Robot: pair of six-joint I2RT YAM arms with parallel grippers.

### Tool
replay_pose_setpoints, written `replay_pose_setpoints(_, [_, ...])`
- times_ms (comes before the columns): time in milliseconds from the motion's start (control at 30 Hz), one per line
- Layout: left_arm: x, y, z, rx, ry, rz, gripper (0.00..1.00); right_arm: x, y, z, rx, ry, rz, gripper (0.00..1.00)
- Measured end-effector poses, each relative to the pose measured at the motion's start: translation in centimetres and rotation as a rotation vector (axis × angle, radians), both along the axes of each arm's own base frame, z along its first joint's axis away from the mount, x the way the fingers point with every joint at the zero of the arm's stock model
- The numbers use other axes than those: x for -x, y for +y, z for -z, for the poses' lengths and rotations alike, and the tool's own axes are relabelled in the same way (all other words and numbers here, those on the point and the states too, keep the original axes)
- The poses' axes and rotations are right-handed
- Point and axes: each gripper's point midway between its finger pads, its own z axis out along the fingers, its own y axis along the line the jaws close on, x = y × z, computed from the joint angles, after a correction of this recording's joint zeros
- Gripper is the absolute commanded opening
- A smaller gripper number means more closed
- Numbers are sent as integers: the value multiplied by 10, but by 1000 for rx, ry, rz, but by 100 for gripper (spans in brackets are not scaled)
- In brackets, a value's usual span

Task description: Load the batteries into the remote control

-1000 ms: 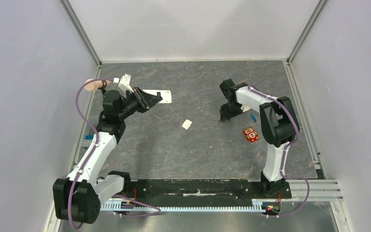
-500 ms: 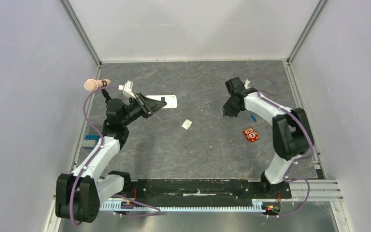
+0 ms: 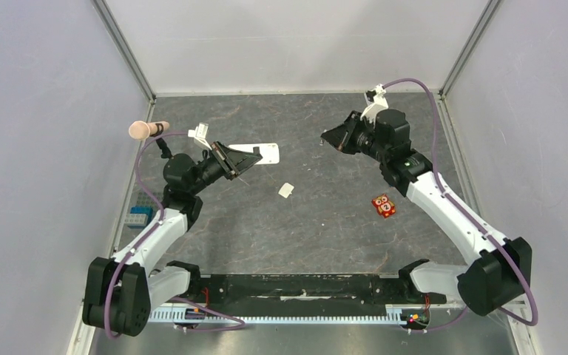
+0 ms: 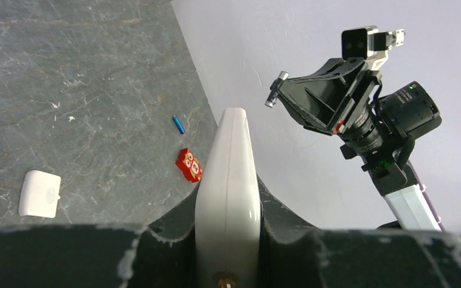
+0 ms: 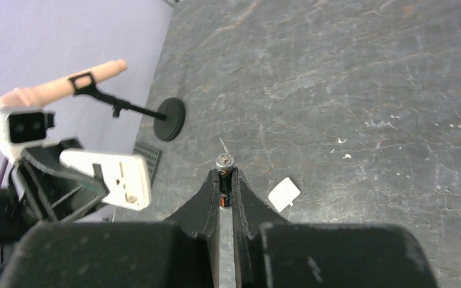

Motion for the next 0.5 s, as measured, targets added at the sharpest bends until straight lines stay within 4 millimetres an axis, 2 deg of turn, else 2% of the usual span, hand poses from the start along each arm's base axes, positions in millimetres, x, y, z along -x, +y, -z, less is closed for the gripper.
replay_pose_setpoints(267, [9,-7,-1,1,20,11,2,19,12,-22,-20,-108,-136,1])
replay_pose_setpoints(400, [13,-10,-4,3,13,16,2,27,16,-27,-27,-135,-175,3])
replay_pose_setpoints(500, [15,-13,-6,12,1,20,2,37,28,-28,-11,-157,-212,3])
